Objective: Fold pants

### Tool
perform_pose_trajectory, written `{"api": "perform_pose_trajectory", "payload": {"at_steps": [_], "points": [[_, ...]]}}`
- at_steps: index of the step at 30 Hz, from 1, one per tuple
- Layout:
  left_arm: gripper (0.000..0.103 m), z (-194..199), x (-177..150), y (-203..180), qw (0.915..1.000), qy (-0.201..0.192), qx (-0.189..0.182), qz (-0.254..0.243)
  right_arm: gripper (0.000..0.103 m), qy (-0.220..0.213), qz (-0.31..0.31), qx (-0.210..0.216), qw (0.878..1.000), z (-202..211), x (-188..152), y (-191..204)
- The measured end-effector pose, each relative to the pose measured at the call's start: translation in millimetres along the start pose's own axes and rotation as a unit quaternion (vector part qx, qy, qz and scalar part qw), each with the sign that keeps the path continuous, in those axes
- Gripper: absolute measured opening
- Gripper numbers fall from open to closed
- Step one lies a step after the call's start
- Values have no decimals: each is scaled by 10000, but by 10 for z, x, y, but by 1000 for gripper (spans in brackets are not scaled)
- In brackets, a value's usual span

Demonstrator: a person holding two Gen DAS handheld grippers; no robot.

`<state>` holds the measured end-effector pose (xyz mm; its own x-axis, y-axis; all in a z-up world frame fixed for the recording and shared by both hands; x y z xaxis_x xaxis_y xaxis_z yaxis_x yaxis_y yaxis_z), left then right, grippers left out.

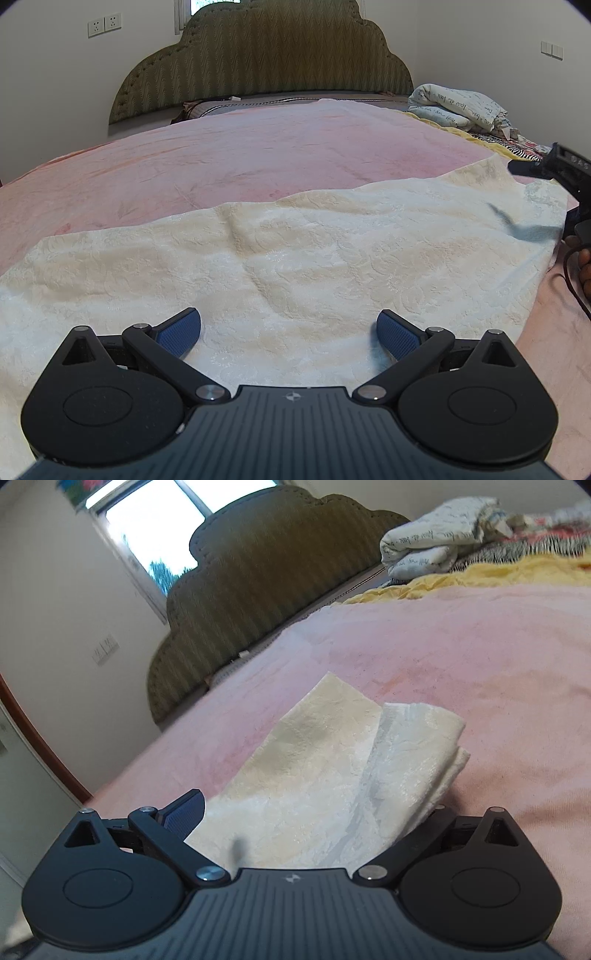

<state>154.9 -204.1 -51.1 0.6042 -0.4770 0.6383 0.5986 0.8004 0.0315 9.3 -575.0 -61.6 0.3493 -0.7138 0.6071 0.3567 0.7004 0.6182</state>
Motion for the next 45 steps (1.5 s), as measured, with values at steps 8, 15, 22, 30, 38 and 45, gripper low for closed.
{"api": "perform_pose_trajectory", "payload": {"at_steps": [8,15,22,30,38,45], "points": [[103,-1,2,2,10000,-1,-1,1,103,32,58,-25,10000,-40,16,29],[103,-1,3,4,10000,-11,10,4,27,24,6,-497,9988,-43,48,-4],[101,39,6,5,9998,-113,154,77,11,-69,44,-575,9983,-12,75,-32],[100,282,197,-61,9869,-515,-1225,913,11,-229,963,-944,9906,63,105,252],[101,134,486,-57,8785,-126,-4000,2611,11,-466,2351,-1214,9632,147,-45,785],[102,47,660,-243,8334,-61,-4713,2886,11,-625,3976,-1192,9077,159,-559,1446]]}}
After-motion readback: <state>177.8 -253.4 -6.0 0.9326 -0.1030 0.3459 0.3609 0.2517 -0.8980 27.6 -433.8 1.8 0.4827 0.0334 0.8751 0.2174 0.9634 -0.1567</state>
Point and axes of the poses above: each gripper's, at about its wrist camera, not at the fingertips, and z roughly against the way its jaws point, y to its left, x to its top, the point moved 6 cm from there along -z, roughly the way its jaws point, and after that the axes turned 13 degrees about y, right-handed, at the moved point
